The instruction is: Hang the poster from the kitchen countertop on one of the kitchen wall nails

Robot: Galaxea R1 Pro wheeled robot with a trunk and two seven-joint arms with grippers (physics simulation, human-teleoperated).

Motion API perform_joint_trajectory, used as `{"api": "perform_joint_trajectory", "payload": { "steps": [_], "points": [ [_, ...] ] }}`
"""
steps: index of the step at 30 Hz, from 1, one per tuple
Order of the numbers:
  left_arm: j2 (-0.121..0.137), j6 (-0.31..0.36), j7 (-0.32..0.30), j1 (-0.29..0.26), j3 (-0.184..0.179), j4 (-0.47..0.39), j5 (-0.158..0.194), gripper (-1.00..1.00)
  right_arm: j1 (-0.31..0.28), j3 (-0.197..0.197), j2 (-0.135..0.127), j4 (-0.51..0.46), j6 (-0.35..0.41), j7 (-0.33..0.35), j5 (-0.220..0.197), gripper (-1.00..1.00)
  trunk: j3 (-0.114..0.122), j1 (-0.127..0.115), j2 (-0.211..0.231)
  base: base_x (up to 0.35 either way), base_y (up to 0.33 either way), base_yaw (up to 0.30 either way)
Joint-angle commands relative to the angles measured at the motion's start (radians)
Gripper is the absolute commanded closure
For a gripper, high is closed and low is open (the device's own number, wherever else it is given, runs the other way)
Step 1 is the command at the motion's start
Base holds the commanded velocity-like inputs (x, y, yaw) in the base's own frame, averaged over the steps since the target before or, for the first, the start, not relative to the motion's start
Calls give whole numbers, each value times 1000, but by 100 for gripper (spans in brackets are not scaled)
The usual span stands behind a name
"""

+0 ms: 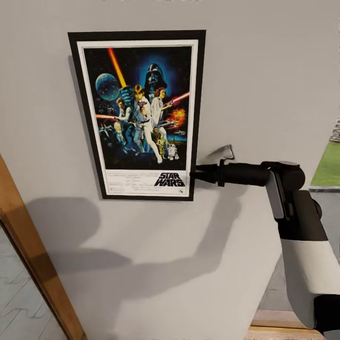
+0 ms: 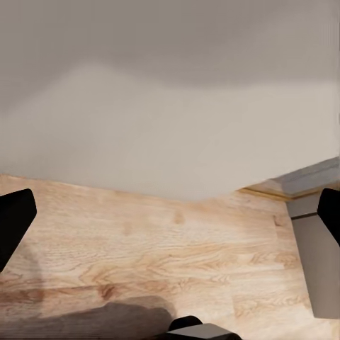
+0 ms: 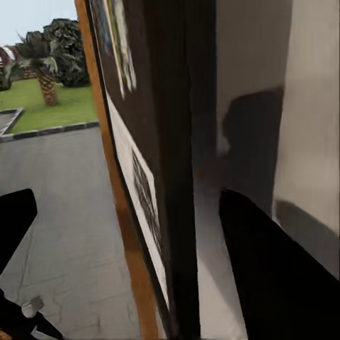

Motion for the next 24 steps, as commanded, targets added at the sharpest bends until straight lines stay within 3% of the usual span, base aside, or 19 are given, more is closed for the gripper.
{"api": "perform_joint_trajectory", "payload": {
  "steps": [1,11,24],
  "points": [
    [0,-10,-1,0,8,1,-11,-100,0,1,-1,0,3,-1,-1,-100,0,0,-1,-200,0,0],
    [0,-9,-1,0,8,1,-11,-100,0,1,-1,-1,3,1,-1,-100,0,0,-1,-268,0,0],
    [0,-9,-1,0,8,1,-11,-100,5,2,-1,-1,4,2,-2,-100,0,0,-1,-37,0,0]
  ]
}}
